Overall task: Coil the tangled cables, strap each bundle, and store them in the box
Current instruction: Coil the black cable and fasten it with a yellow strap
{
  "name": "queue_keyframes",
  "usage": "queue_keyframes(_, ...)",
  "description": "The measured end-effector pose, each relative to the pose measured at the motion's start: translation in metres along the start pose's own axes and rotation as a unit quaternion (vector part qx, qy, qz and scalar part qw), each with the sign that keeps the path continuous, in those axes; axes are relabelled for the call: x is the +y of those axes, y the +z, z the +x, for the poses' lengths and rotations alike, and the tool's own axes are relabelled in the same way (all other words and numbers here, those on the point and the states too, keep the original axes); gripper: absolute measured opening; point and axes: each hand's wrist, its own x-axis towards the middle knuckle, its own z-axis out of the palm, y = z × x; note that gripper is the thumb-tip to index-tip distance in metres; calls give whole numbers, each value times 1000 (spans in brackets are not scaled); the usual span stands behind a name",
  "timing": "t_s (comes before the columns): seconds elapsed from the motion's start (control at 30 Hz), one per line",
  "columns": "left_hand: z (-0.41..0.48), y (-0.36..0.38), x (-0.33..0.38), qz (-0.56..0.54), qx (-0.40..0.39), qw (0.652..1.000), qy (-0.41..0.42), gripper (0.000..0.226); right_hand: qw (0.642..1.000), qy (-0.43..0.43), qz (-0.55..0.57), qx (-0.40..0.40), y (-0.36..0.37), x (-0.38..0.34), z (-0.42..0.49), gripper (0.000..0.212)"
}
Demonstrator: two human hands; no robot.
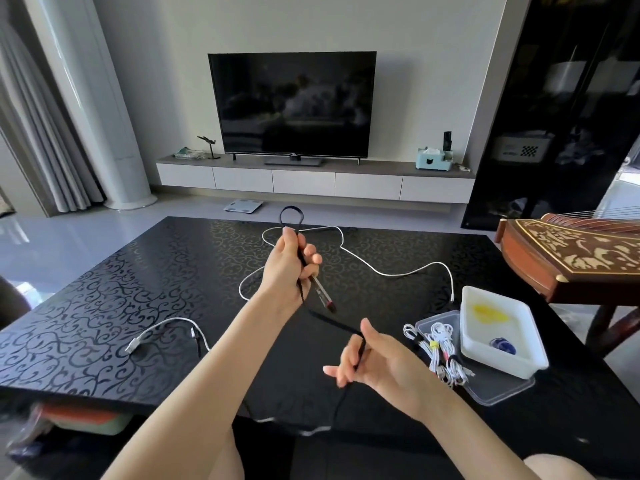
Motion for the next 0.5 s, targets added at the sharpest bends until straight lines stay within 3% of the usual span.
queue_keyframes(0.1,2,-9,14,1,-25,1000,-17,38,997,-18,32,62,-19,-7,-5,30)
queue_keyframes(0.2,-1,-19,21,80,-58,995,-33,40,975,-11,-181,130,-40,-15,-11,13)
queue_keyframes(0.3,-3,-23,30,135,-42,990,-8,40,897,28,-420,139,-53,-20,-13,19)
queue_keyframes(0.37,-3,-29,46,111,0,994,24,39,860,44,-487,142,-56,-20,-16,21)
queue_keyframes(0.43,-3,-36,65,122,47,988,77,38,854,26,-498,151,-57,-18,-18,23)
queue_keyframes(0.5,-3,-39,72,227,72,963,127,37,865,-7,-476,158,-50,-16,-17,25)
